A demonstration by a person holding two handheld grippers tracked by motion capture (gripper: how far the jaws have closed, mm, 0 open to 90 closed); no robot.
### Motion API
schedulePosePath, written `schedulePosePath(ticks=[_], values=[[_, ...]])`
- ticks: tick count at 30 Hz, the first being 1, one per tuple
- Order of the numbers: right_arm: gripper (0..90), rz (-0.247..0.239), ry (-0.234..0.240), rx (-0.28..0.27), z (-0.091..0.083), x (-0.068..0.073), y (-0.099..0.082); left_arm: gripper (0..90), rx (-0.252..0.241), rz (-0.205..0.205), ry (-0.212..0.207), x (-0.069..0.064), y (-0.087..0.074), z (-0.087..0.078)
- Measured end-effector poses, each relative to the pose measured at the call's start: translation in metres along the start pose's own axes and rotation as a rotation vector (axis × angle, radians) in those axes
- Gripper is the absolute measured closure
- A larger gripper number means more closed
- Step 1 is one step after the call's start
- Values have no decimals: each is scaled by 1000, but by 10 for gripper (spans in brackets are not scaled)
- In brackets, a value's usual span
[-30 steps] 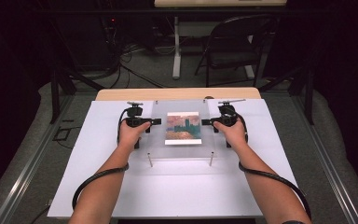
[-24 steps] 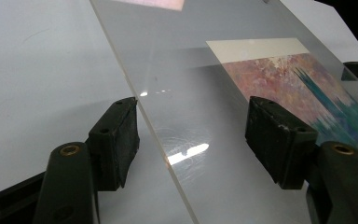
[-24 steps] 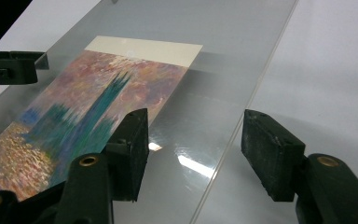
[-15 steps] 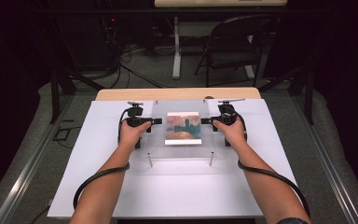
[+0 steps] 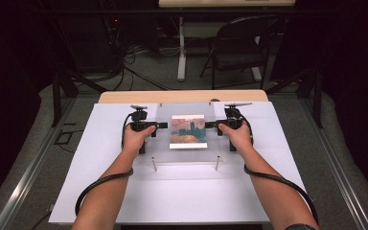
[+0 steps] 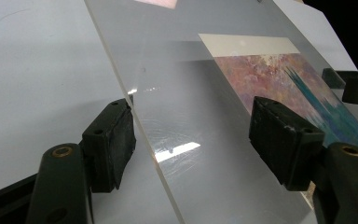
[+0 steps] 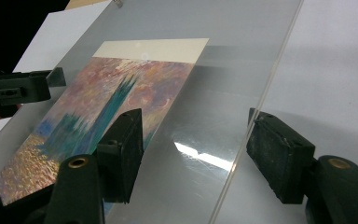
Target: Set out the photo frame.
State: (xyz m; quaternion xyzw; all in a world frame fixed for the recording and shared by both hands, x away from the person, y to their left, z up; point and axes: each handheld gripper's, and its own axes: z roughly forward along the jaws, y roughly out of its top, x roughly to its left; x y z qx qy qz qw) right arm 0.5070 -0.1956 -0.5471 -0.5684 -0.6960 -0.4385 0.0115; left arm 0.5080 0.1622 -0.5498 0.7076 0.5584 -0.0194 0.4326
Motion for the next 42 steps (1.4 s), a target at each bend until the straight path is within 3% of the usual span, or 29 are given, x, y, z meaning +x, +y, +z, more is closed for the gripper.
schedulePosePath(ticks=[16, 33, 42], values=[[363, -49, -30, -12, -7, 8, 1, 342, -30, 10, 8, -5, 0, -8], [368, -79, -68, -78, -19, 25, -1, 383, -90, 15, 58, -23, 0, -22], [376, -91, -99, -104, -26, 36, -1, 409, -121, 25, 60, -29, -2, -33]])
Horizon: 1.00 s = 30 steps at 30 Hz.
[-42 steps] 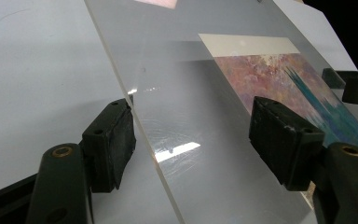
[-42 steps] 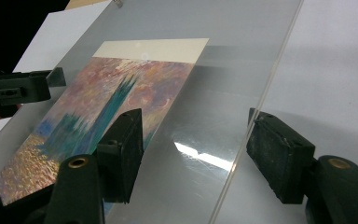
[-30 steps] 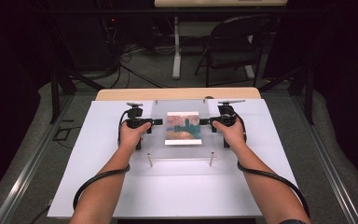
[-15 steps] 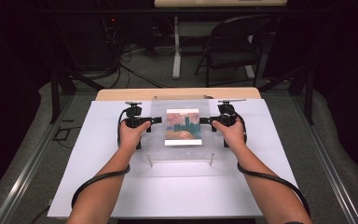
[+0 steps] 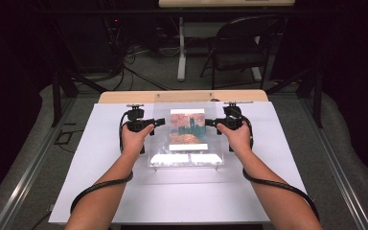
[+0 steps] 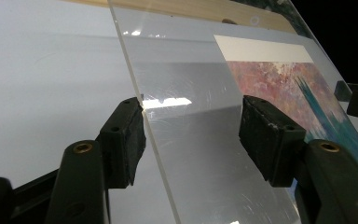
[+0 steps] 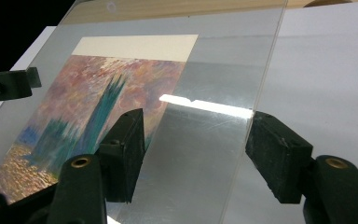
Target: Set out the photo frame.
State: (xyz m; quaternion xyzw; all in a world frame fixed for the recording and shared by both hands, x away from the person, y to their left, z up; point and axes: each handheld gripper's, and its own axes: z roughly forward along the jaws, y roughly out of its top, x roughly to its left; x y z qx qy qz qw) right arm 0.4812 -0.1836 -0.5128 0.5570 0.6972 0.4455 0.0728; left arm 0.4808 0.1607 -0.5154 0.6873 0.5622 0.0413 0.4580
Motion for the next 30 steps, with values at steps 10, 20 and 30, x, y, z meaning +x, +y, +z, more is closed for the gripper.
schedulePosePath(ticks=[10, 20, 30], values=[[383, -27, -9, -46, -10, 8, -2, 437, -36, 12, 0, -7, -1, -12], [384, -56, -24, -64, -19, 18, -1, 465, -61, 22, -7, -11, -3, -24], [406, -96, -28, -76, -33, 28, -1, 488, -61, 68, -5, -20, -3, -42]])
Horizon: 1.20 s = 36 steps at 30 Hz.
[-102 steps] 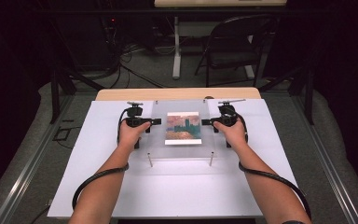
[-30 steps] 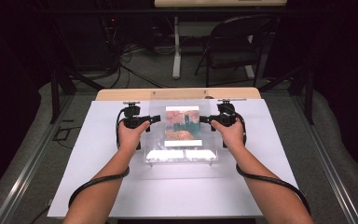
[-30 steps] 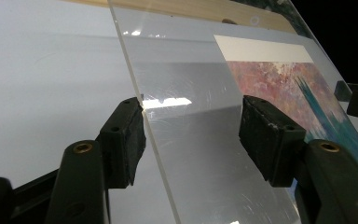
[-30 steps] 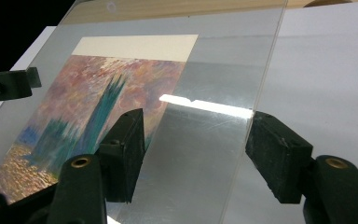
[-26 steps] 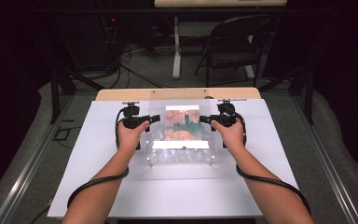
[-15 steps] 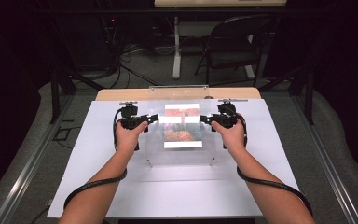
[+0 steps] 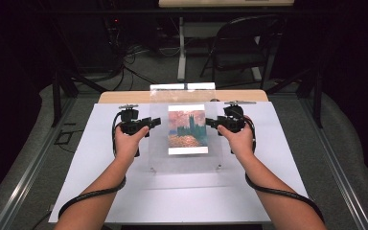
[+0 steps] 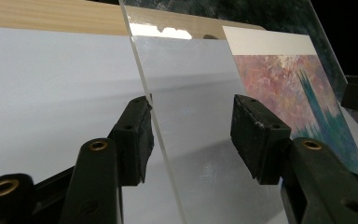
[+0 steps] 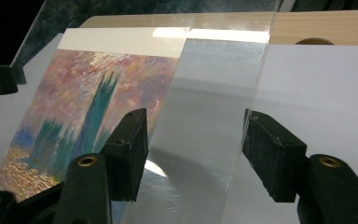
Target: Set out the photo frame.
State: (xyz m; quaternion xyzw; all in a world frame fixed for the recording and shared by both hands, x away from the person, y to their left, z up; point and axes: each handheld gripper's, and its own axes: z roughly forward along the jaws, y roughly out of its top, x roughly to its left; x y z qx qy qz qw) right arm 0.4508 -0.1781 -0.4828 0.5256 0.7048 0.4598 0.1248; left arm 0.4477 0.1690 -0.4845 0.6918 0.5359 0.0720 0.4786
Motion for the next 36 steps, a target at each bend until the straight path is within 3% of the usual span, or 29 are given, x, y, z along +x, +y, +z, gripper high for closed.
schedulePosePath(ticks=[7, 19, 36], values=[[427, -43, 3, -6, -12, 5, 1, 520, 4, 24, -13, -5, 2, -13], [470, -71, -5, -21, -30, 14, 1, 560, -5, 51, -11, -15, 1, -30], [534, -81, -10, -59, -54, 26, -4, 602, -31, 103, -14, -29, -5, -54]])
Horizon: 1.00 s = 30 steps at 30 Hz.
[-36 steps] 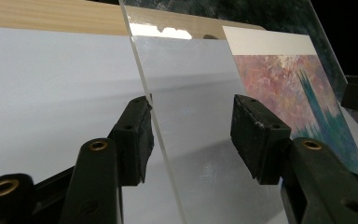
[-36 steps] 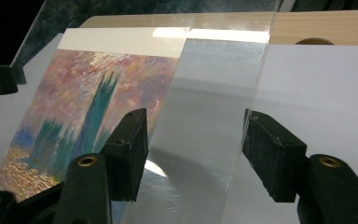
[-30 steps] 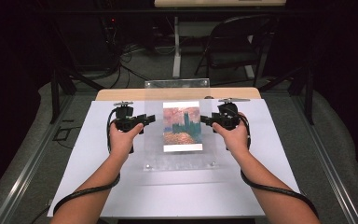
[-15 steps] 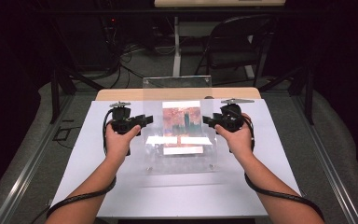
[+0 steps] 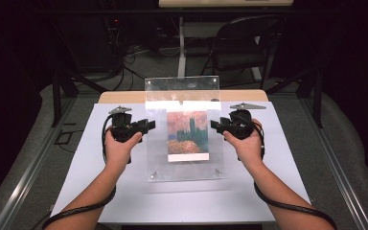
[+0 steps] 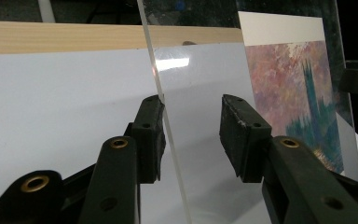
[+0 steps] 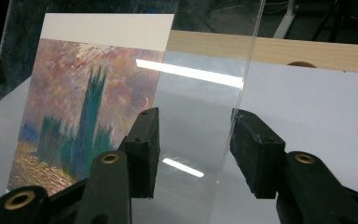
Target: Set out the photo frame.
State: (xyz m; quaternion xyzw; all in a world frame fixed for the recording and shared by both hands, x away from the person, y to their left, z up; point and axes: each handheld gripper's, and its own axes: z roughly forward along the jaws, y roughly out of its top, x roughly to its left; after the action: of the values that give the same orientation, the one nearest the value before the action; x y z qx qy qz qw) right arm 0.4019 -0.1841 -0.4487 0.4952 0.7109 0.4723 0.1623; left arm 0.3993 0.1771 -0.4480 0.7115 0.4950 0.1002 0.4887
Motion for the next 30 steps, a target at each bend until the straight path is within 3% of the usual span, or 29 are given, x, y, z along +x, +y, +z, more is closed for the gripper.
schedulePosePath(ticks=[16, 27, 30], values=[[603, -26, 5, -47, -28, 9, -9, 642, -45, 29, -19, -14, -6, -19], [663, -48, 51, -64, -44, 13, -15, 688, -61, 34, -60, -16, -17, -38], [681, -40, 61, -64, -49, 14, -16, 693, -62, 54, -57, -19, -19, -42]])
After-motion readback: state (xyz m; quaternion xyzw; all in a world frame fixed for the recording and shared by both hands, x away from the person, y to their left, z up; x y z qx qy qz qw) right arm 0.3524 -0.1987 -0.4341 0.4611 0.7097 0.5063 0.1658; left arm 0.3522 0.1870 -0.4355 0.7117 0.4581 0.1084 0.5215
